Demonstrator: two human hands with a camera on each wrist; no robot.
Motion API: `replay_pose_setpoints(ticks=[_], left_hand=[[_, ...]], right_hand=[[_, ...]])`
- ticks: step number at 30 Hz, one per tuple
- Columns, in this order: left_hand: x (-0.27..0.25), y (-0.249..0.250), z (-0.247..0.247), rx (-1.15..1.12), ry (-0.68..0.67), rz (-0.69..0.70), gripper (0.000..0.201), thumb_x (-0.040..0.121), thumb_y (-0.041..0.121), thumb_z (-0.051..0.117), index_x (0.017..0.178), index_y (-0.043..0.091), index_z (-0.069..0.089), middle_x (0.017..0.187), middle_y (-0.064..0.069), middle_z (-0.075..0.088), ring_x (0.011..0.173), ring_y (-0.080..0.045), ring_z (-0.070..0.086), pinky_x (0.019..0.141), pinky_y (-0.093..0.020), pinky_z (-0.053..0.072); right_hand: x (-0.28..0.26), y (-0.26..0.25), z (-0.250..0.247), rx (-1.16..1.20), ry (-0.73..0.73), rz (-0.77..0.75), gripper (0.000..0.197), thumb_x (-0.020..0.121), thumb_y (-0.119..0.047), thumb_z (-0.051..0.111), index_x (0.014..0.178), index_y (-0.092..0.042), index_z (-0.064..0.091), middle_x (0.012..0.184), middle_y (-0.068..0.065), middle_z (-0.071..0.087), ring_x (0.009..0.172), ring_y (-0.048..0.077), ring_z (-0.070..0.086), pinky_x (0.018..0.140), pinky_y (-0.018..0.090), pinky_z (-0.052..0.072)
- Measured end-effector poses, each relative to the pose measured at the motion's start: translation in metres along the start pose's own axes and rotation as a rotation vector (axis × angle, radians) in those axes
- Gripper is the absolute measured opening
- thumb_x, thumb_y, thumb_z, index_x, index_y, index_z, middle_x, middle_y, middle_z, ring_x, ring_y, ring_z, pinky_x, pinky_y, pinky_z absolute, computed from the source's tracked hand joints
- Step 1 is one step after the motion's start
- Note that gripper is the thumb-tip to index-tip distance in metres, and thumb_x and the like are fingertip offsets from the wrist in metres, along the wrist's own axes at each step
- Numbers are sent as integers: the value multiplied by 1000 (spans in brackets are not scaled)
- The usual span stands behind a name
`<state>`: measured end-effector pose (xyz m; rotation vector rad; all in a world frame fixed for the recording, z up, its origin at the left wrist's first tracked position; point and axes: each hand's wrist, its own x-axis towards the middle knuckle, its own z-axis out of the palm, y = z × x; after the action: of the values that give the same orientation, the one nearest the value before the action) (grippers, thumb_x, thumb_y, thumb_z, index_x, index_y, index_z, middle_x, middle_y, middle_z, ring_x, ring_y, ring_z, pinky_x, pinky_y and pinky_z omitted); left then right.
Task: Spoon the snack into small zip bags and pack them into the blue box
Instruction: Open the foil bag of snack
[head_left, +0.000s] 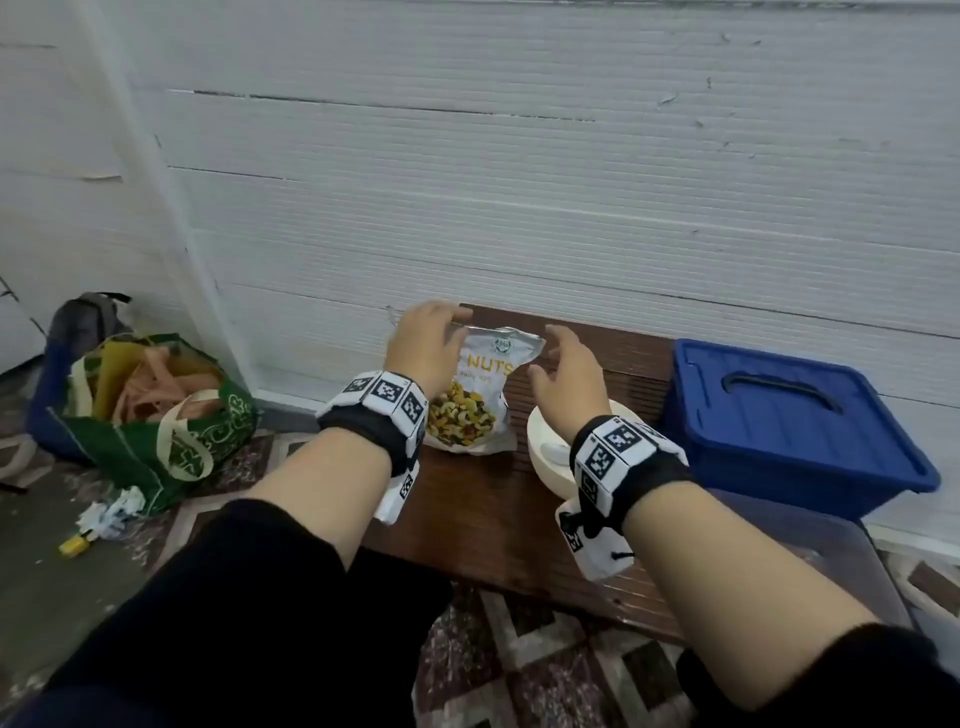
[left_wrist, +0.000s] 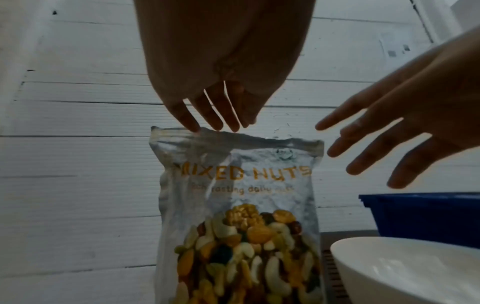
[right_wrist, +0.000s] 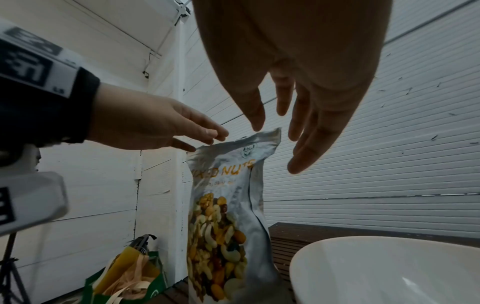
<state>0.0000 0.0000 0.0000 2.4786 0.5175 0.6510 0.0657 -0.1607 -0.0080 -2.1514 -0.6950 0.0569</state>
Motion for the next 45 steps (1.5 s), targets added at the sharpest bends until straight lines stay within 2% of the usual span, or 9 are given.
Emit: replay_pose_setpoints(ticks=[6,12,16,22,29,32,36,39,45], left_hand=[[27,3,7,293,-58,11,28,101,39,43,110,32,68,111,11,68,108,-11,53,95,-33,15],[20,5,-4,392,-77,-17,25,101,40,45,97,28,67,93,9,69,88,-12,53,95,-35,18],[-2,8,-17,369,-42,-21,23,101,36,45,84,31,59,89,11,67,84,-10,50,92,-35,20],[-27,27,-27,369,-69,27,24,101,37,43,94,30,65,92,12,67,93,-12,56,88,-33,19],[-44,39,-29,346,-271,-33,29,99,43,47,99,26,71,94,7,70,96,-16,60,96,-37,36],[-42,40,-39,182,-346,-89,30,94,45,56,93,21,74,91,5,71,89,-15,63,85,-33,50],[-38,40,-50,81,-440,-130,19,91,39,63,85,23,71,91,6,68,88,-8,59,75,-23,42],[-38,41,-56,-1,-509,-186,17,89,36,66,86,21,72,78,11,64,74,-3,54,65,-18,40],[-38,37,-53,-154,-559,-336,14,86,34,71,74,27,72,90,-10,73,85,-20,60,84,-34,50]], right_hand=[[23,11,16,50,61,-4,32,94,-14,52,126,-18,53,115,8,61,105,24,58,92,40,46],[24,9,23,242,173,16,13,93,-14,52,90,-24,59,80,-2,63,72,26,66,68,50,56],[16,-2,20,361,180,39,15,94,-10,53,86,-21,60,78,6,66,59,22,67,58,43,59],[6,-4,8,385,189,31,13,94,-7,54,87,-15,62,77,7,65,50,13,63,51,31,58],[-20,11,5,354,185,123,4,92,-15,59,95,-16,56,76,5,61,70,22,66,53,33,58],[-33,8,3,327,300,152,20,87,-28,66,87,-17,50,71,-3,54,73,17,57,64,36,51],[-50,-10,13,397,121,221,40,87,-42,64,68,-7,59,68,9,65,64,23,62,63,33,50],[-52,-23,20,659,-66,351,41,89,-38,64,69,-2,64,60,12,63,49,23,59,47,30,49],[-52,-36,16,921,-223,492,26,96,-19,55,74,-5,58,62,6,58,38,8,52,36,18,41]])
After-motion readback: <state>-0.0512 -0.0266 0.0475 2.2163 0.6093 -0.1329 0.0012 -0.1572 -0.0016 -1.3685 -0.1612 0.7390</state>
